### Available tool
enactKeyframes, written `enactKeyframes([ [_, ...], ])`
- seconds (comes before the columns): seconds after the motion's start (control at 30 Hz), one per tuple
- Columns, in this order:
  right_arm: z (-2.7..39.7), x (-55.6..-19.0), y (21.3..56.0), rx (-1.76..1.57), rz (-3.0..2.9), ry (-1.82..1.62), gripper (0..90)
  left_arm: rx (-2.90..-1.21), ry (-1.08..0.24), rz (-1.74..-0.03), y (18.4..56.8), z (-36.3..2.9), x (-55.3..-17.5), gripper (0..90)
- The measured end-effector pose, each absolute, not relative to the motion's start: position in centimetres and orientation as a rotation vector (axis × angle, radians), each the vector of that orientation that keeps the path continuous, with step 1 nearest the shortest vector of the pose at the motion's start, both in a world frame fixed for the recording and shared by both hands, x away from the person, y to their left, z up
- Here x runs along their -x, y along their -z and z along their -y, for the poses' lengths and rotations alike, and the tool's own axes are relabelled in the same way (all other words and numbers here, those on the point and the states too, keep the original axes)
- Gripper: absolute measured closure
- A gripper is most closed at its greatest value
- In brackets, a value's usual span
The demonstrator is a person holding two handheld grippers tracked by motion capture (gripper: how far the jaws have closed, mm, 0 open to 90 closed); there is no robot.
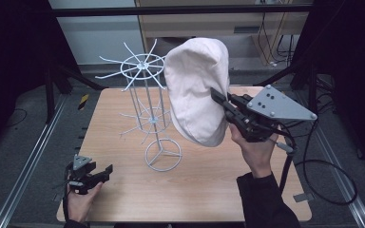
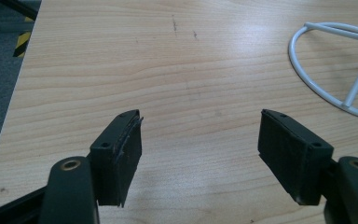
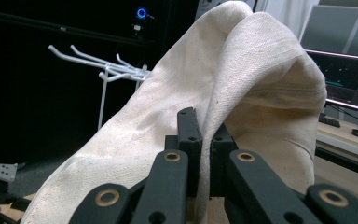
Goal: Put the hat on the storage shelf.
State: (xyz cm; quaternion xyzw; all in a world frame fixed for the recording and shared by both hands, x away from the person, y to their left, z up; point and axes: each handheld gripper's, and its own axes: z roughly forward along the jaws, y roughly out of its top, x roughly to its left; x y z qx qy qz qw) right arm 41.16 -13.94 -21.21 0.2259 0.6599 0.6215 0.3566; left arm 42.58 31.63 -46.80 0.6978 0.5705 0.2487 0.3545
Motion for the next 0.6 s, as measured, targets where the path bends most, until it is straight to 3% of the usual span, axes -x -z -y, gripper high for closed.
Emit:
enactKeyframes([
  [0.6, 12.6, -41.6, 24.0, -0.583, -1.797, -1.651, 88.1, -1.811, -0.645, -1.477, 46.9, -31.4, -42.7, 30.4],
])
